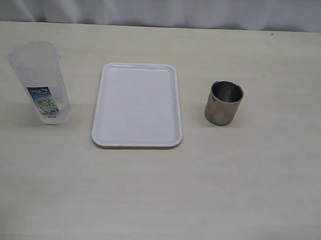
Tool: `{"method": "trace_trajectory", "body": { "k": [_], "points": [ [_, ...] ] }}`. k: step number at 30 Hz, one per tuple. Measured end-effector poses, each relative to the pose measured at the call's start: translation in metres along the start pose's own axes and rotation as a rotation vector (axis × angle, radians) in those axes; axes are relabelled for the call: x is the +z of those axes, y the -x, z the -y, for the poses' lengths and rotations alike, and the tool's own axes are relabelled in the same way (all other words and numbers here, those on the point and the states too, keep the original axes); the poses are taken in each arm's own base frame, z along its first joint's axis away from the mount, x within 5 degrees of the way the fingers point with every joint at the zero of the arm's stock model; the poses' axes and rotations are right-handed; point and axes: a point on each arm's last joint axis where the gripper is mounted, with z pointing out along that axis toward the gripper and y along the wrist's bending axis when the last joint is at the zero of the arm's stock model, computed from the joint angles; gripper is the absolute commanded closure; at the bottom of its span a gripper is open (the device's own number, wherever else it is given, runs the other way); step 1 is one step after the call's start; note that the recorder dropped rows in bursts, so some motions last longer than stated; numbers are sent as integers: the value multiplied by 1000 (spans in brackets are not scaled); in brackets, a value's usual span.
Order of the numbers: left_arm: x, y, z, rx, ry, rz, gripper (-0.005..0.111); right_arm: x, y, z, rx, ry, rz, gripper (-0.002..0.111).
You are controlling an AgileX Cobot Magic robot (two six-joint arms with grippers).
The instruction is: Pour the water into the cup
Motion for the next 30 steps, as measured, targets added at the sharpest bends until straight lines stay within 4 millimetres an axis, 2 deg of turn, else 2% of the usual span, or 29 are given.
{"method": "trace_trajectory", "body": {
  "k": [10, 15, 18, 20, 21, 23, 24, 25, 28, 30],
  "points": [
    [-2, 21, -1, 15, 17, 234, 107, 0, 6, 0, 0, 0, 71, 104],
    [-10, 41, -2, 4, 25, 464, 107, -3, 22, 0, 0, 0, 244, 104],
    [-20, 57, -3, -144, -19, 679, 105, -6, 34, 0, 0, 0, 378, 104],
    [-24, 62, -2, -166, -40, 745, 87, -9, 40, 0, 0, 0, 453, 104],
    [-25, 62, -2, -157, -43, 754, 62, -10, 42, 0, 0, 0, 482, 104],
    [-25, 63, -1, -144, -51, 764, 21, -13, 47, 0, 22, 6, 546, 104],
    [-26, 63, -1, -144, -53, 771, 8, -14, 48, 0, 46, 13, 557, 104],
    [-27, 64, 0, -144, -55, 783, 1, -14, 48, 0, 70, 20, 559, 104],
    [-29, 68, 0, -155, -71, 831, 2, -14, 48, 0, 127, 36, 560, 104],
    [-21, 70, 1, -147, -83, 803, 2, -14, 48, 0, 151, 44, 560, 104]
  ]
}}
